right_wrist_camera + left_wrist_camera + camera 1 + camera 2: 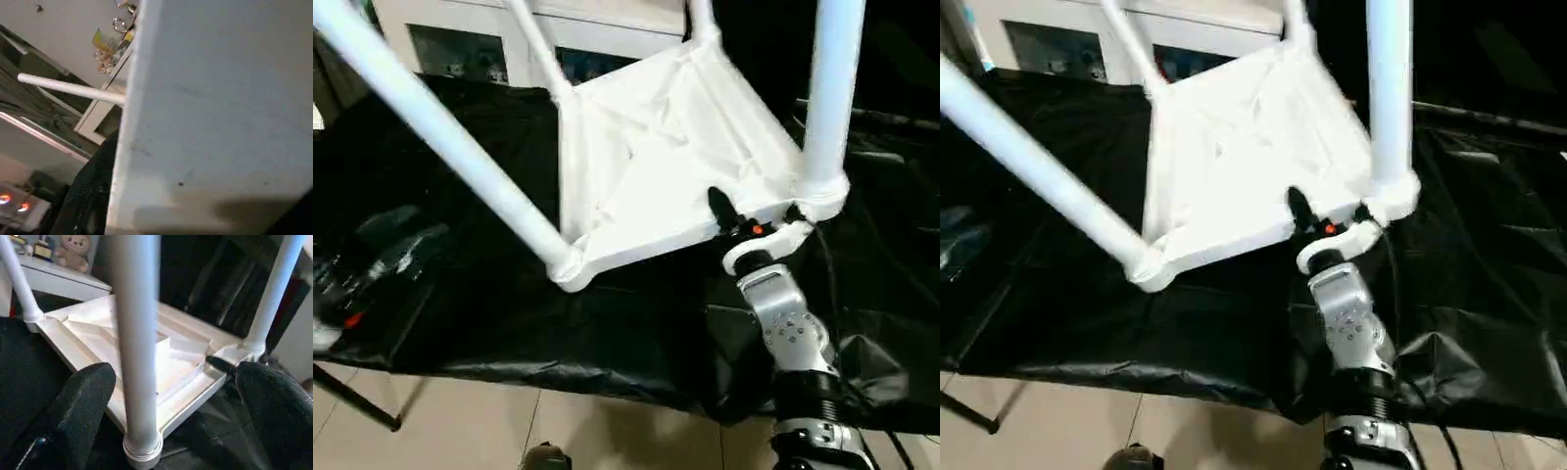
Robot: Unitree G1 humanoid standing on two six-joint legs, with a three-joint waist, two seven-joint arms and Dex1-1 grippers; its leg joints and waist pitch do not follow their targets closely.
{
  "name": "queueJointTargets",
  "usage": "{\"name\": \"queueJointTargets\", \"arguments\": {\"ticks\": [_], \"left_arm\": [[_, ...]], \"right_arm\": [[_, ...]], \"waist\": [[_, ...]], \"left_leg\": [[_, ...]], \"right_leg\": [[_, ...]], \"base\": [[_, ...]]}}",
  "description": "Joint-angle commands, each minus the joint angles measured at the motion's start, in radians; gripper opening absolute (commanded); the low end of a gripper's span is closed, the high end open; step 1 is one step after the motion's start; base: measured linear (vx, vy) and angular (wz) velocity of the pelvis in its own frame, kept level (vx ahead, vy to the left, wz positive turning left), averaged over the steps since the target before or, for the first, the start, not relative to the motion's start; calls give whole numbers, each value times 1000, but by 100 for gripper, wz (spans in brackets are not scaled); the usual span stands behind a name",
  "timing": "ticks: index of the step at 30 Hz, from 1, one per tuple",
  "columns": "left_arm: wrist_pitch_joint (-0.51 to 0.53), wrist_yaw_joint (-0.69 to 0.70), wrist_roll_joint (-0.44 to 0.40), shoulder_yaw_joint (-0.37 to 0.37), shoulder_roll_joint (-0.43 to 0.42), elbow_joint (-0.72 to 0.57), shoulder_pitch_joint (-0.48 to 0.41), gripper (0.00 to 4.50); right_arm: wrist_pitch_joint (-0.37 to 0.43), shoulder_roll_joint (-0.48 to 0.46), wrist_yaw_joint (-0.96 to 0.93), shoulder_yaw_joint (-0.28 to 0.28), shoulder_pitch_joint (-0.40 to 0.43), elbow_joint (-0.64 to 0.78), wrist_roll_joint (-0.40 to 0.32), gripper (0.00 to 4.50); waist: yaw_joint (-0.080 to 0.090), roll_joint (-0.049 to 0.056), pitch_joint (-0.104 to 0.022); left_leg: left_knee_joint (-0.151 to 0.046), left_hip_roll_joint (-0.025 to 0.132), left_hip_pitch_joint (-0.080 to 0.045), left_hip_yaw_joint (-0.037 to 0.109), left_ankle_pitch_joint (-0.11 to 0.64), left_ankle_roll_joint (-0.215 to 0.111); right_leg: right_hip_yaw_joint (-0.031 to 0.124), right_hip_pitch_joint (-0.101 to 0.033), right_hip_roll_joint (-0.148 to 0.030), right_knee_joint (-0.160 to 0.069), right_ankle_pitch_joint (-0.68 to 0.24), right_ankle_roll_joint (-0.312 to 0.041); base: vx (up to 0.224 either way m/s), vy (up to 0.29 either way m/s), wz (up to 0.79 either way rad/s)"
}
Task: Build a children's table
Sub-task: Flip table
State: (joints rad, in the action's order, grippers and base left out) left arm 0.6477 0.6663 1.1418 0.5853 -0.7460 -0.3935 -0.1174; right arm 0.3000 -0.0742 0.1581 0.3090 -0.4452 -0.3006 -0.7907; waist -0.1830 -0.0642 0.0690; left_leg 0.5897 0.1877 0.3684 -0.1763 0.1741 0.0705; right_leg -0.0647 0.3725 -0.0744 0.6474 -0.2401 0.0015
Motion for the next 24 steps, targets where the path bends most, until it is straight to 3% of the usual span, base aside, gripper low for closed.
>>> {"name": "queueJointTargets", "arguments": {"ticks": [1,4,5,8,9,13,16,20,22,24], "left_arm": [[38,-28,11,-22,-26,-36,9,450],[55,-34,31,-24,-43,-36,13,450],[60,-33,35,-24,-49,-35,15,450],[60,-31,-9,-40,-74,-50,20,450],[45,-28,-46,-55,-72,-60,20,450],[-3,-104,-215,-129,-70,-99,37,450],[11,-135,-225,-148,-76,-108,50,450],[-32,-139,-258,-187,-55,-104,89,450],[-16,-142,-248,-215,-53,-109,116,450],[10,-149,-242,-244,-45,-118,146,450]], "right_arm": [[-37,79,-38,-9,11,82,158,196],[-25,89,-58,-20,15,108,175,196],[-20,94,-65,-25,17,117,184,196],[28,140,-95,-65,18,186,228,196],[39,153,-101,-78,17,198,240,196],[71,216,-123,-141,9,236,318,196],[93,236,-132,-153,3,256,326,196],[122,281,-150,-180,-21,273,358,196],[148,301,-176,-190,-35,285,375,196],[172,306,-211,-188,-51,295,372,196]], "waist": [[8,25,-65],[10,26,-66],[11,32,-67],[12,29,-66],[13,25,-66],[15,22,-64],[18,22,-62],[20,18,-65],[20,23,-63],[19,16,-66]], "left_leg": [[-87,36,-22,18,232,100],[-85,34,-23,16,239,103],[-84,33,-24,16,245,107],[-85,33,-24,18,250,107],[-85,33,-23,17,244,104],[-87,35,-20,18,239,99],[-88,33,-26,19,283,105],[-89,34,-33,20,310,113],[-92,33,-44,21,372,133],[-92,33,-49,23,416,142]], "right_leg": [[52,-22,-62,-67,-63,-79],[53,-21,-62,-68,-87,-73],[53,-20,-61,-70,-92,-72],[53,-22,-58,-71,-100,-62],[54,-23,-58,-72,-104,-54],[56,-26,-61,-80,-154,-5],[57,-22,-63,-88,-255,-6],[57,-17,-60,-90,-261,-11],[55,-7,-55,-92,-276,-26],[54,-6,-57,-92,-301,-30]], "base": [[0,0,0],[0,0,0],[0,0,0],[0,0,0],[0,0,0],[0,0,0],[0,0,0],[0,0,0],[0,0,0],[0,0,0]]}}
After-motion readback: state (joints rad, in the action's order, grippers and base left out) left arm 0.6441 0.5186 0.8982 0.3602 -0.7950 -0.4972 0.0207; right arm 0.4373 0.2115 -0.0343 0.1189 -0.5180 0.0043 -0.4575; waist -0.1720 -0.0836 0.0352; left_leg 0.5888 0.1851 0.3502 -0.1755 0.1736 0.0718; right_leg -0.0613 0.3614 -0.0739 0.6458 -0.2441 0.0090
